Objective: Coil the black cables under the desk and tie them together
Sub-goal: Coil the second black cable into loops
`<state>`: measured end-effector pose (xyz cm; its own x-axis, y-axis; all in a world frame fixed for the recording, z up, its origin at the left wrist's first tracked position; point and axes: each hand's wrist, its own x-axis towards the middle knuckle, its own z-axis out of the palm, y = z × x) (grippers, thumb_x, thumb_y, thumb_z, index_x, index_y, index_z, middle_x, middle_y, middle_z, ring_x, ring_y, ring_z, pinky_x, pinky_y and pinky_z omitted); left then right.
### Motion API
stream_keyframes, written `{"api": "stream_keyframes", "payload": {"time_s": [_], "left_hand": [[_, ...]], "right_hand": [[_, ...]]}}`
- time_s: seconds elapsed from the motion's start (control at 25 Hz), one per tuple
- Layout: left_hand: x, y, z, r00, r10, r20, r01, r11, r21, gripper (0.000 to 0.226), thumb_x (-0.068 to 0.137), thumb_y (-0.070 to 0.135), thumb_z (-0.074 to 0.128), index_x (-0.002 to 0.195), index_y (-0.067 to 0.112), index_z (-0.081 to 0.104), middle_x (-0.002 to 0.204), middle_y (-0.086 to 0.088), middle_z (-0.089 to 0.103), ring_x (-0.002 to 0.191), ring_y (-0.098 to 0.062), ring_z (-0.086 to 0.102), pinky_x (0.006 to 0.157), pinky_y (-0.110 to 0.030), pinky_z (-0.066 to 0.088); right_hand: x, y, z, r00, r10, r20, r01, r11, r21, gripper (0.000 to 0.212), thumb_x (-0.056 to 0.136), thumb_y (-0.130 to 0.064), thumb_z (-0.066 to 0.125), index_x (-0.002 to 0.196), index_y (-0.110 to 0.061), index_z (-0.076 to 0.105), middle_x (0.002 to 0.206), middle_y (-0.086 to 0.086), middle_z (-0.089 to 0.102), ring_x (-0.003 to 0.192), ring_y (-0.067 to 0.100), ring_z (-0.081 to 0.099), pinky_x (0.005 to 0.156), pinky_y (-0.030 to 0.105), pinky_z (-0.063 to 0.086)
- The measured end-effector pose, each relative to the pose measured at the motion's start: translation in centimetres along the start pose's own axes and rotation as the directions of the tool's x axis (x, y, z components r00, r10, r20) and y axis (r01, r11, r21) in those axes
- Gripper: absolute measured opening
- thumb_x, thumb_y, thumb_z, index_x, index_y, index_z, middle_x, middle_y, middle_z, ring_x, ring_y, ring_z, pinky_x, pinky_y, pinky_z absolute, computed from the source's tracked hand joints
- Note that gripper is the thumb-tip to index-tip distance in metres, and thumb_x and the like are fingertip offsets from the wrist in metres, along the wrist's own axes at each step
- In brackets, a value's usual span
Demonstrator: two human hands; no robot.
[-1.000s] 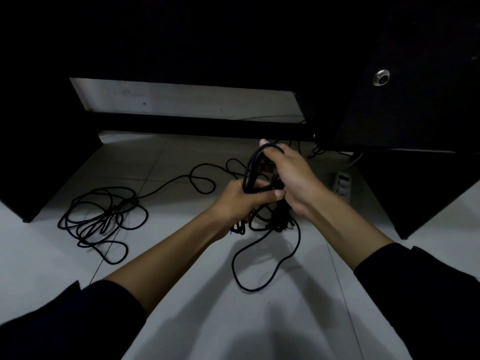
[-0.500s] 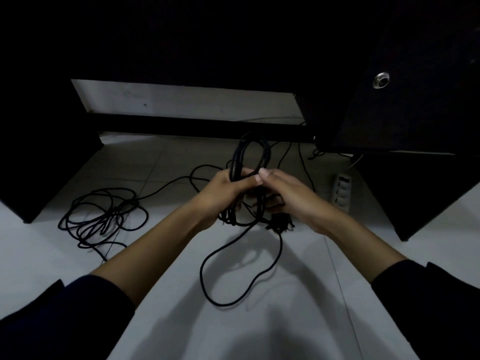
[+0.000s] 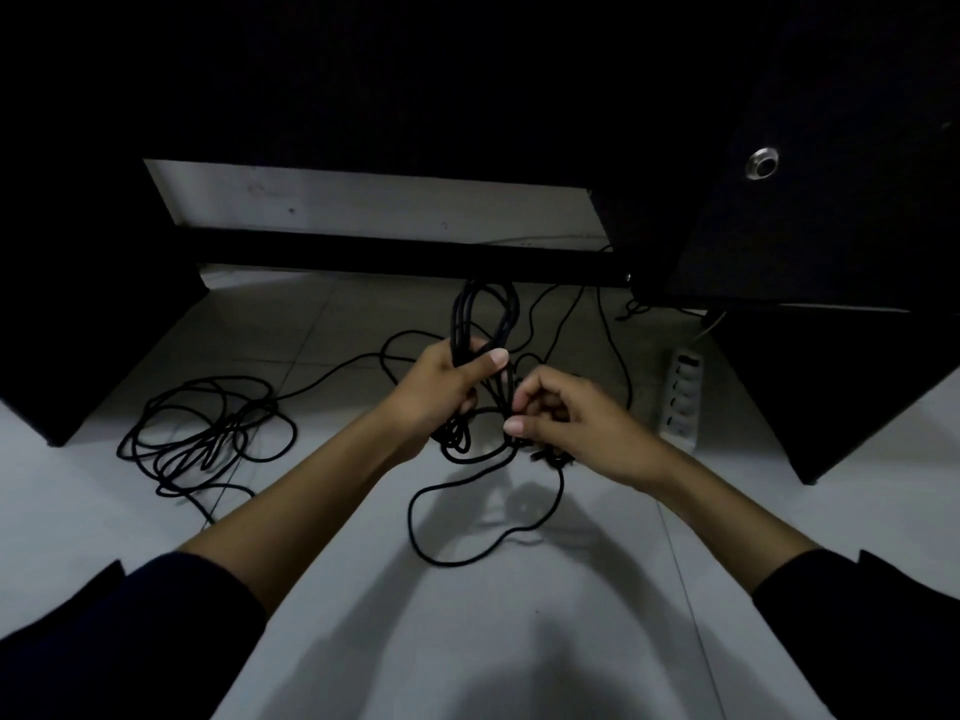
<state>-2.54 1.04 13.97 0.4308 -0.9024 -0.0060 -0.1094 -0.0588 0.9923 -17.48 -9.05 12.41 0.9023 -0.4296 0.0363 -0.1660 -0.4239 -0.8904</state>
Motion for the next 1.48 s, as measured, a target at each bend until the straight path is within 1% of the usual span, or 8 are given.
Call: {"api": "stream_keyframes", "payload": {"time_s": [0.12, 0.28, 0.52, 0.64, 0.76, 1.0, 1.2, 1.48], "left_hand": [[0.4, -0.2, -0.2, 0.995, 0.002, -0.096, -0.001, 1.000, 0.004, 0.014, 0.098, 0.022, 0.052, 0.086, 0.015, 0.056, 0.050, 0.019, 0.057, 0.040, -0.002, 0.036, 0.046, -0.017, 0.033], [0.8, -0.1, -1.3, 0.976, -0.020, -0.216, 0.006, 0.998, -0.067, 0.011, 0.098, 0.022, 0.053, 0.093, 0.013, 0.058, 0.068, 0.012, 0.058, 0.039, -0.003, 0.038, 0.047, -0.018, 0.036], [0.8, 0.0, -1.7, 0.977, -0.020, -0.211, 0.012, 0.999, -0.037, 0.014, 0.098, 0.023, 0.052, 0.095, 0.011, 0.057, 0.081, 0.004, 0.060, 0.040, -0.003, 0.038, 0.046, -0.015, 0.035], [0.3, 0.1, -1.7, 0.996, 0.008, -0.085, -0.006, 1.000, 0.027, 0.013, 0.098, 0.021, 0.052, 0.090, 0.012, 0.056, 0.070, 0.012, 0.064, 0.042, -0.004, 0.039, 0.050, -0.018, 0.037], [0.0, 0.3, -1.0, 0.999, 0.042, 0.014, -0.043, 0.995, 0.094, 0.014, 0.098, 0.020, 0.052, 0.094, 0.007, 0.056, 0.051, 0.017, 0.058, 0.041, -0.004, 0.039, 0.050, -0.020, 0.038], [0.0, 0.7, -1.3, 0.997, 0.072, 0.031, -0.074, 0.993, 0.090, 0.014, 0.098, 0.018, 0.051, 0.091, 0.008, 0.057, 0.049, 0.015, 0.056, 0.040, -0.003, 0.040, 0.048, -0.019, 0.038], [0.4, -0.2, -1.9, 0.989, 0.040, -0.142, -0.036, 0.999, 0.027, 0.011, 0.098, 0.022, 0.051, 0.093, 0.015, 0.058, 0.079, 0.003, 0.062, 0.043, -0.002, 0.043, 0.048, -0.017, 0.039], [0.6, 0.3, -2.4, 0.979, 0.043, -0.197, -0.056, 0.997, -0.061, 0.019, 0.101, 0.024, 0.044, 0.087, 0.015, 0.052, 0.078, 0.004, 0.058, 0.073, -0.004, 0.059, 0.061, -0.014, 0.048]], "right_hand": [[0.0, 0.4, -0.5, 0.999, -0.040, -0.026, 0.038, 0.997, -0.070, 0.010, 0.086, -0.023, 0.071, 0.089, -0.018, 0.063, 0.079, 0.010, 0.064, 0.070, 0.029, 0.058, 0.061, 0.034, 0.047], [-1.1, 2.2, -1.1, 0.954, 0.084, 0.286, -0.021, 0.976, -0.215, 0.010, 0.082, -0.015, 0.075, 0.086, -0.014, 0.066, 0.076, -0.009, 0.065, 0.068, -0.002, 0.057, 0.065, 0.013, 0.043], [-1.4, 6.1, 0.7, 0.910, 0.267, 0.317, 0.029, 0.723, -0.691, 0.015, 0.080, -0.033, 0.073, 0.077, -0.025, 0.060, 0.081, -0.012, 0.060, 0.076, 0.002, 0.054, 0.066, 0.023, 0.043], [-0.7, 3.6, 0.8, 1.000, -0.002, 0.026, 0.015, 0.862, -0.507, 0.011, 0.089, -0.029, 0.066, 0.081, -0.031, 0.059, 0.085, -0.016, 0.054, 0.079, -0.008, 0.052, 0.068, 0.017, 0.039], [0.7, 0.4, 0.5, 0.954, -0.203, -0.222, 0.122, 0.936, -0.331, 0.031, 0.094, -0.009, 0.055, 0.123, -0.018, 0.053, 0.125, -0.012, 0.046, 0.103, -0.015, 0.045, 0.083, 0.001, 0.033], [1.7, -1.1, 0.7, 0.958, -0.183, -0.222, 0.144, 0.973, -0.180, 0.035, 0.095, -0.021, 0.059, 0.127, -0.022, 0.046, 0.110, -0.006, 0.059, 0.090, -0.014, 0.053, 0.071, 0.000, 0.038], [1.5, 1.4, -0.4, 0.866, -0.500, -0.001, 0.390, 0.678, -0.623, 0.021, 0.094, -0.034, 0.055, 0.101, -0.017, 0.064, 0.093, -0.007, 0.060, 0.083, 0.011, 0.047, 0.073, 0.017, 0.036], [-1.1, 4.8, -0.1, 0.962, -0.002, 0.271, 0.222, 0.579, -0.785, 0.015, 0.093, -0.032, 0.056, 0.100, -0.022, 0.066, 0.096, -0.007, 0.058, 0.093, 0.014, 0.054, 0.071, 0.029, 0.042]]}}
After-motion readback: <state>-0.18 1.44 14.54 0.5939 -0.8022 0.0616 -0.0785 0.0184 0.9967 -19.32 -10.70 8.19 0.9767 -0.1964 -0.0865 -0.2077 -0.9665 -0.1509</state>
